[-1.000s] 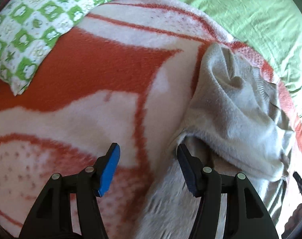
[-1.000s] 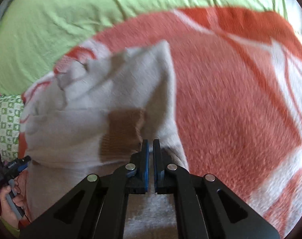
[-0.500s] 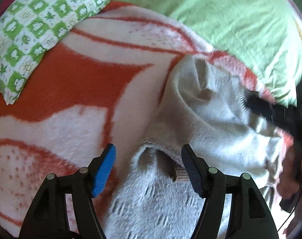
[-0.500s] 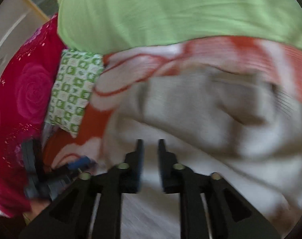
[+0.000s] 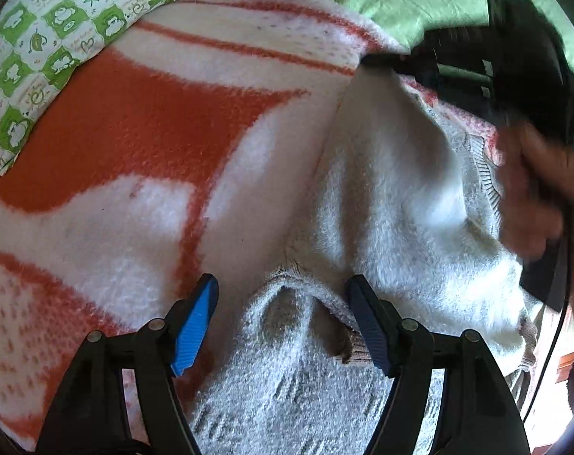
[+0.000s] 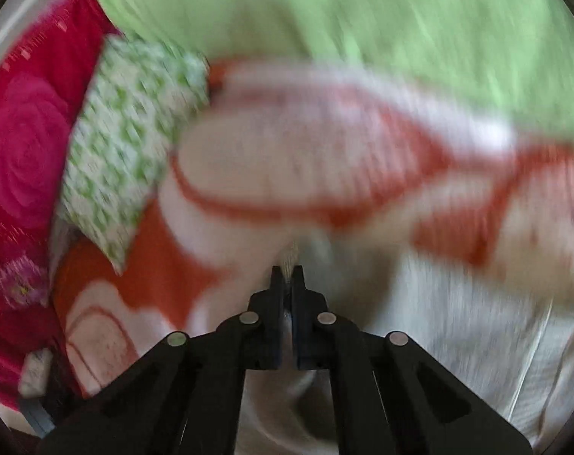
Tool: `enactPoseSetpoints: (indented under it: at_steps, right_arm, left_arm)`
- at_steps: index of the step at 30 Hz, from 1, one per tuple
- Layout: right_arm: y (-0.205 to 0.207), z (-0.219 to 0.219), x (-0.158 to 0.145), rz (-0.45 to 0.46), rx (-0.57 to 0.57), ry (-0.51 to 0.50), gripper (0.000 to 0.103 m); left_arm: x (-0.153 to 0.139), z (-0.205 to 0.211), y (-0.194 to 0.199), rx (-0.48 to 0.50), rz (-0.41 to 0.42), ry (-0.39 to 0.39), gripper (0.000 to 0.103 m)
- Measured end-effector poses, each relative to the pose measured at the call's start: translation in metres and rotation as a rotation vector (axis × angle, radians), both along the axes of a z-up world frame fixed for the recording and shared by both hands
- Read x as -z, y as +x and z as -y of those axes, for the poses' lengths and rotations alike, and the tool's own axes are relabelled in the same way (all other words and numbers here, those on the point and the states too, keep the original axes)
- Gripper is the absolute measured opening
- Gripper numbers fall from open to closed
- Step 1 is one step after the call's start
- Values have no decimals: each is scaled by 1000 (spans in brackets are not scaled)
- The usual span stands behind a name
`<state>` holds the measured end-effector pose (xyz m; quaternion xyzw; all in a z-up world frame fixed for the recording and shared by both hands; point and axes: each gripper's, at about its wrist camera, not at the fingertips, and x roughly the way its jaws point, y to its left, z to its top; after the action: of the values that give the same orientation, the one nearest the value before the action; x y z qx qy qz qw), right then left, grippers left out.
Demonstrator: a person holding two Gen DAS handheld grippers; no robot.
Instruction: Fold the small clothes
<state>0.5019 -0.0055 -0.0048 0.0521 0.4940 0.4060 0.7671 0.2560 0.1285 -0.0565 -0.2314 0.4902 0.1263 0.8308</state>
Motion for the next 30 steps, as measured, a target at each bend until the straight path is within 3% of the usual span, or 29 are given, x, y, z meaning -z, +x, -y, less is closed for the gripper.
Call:
enactPoseSetpoints:
  at_steps: [5,7,8,10,12,16,22,26,30]
  right_arm:
    - [7,-34,26,-35,-20,-98,4]
    - [3,-25,21,-19,13,-82,5]
    - [0,-15,16,-24,39,-60,9]
    - [-7,13,4,-25,85,-10,28]
    - [-22,56,-11,18,144,43,53]
    - [-47,141,-18,49,244,42,56]
    - [-52,270,-8,124,371,-221,56]
    - [-30,314,-4,128,388,-291,66]
    - [-14,308,9,125,297,-326,67]
  left_arm:
    - [2,-1,9,8,-18,15,74]
    - [0,-2,6,21,-18,12,74]
    - [-2,-4,7,23,-16,8,74]
    - [-6,-8,4,24,-13,-5,73]
    - [-14,-9,1,29,-2,-5,73]
    - [-33,-7,12,107,36,2,74]
    - [-51,6,52,191,54,78,80]
    - [-53,7,83,188,41,103,80]
    - [-52,21,109,221,45,117,80]
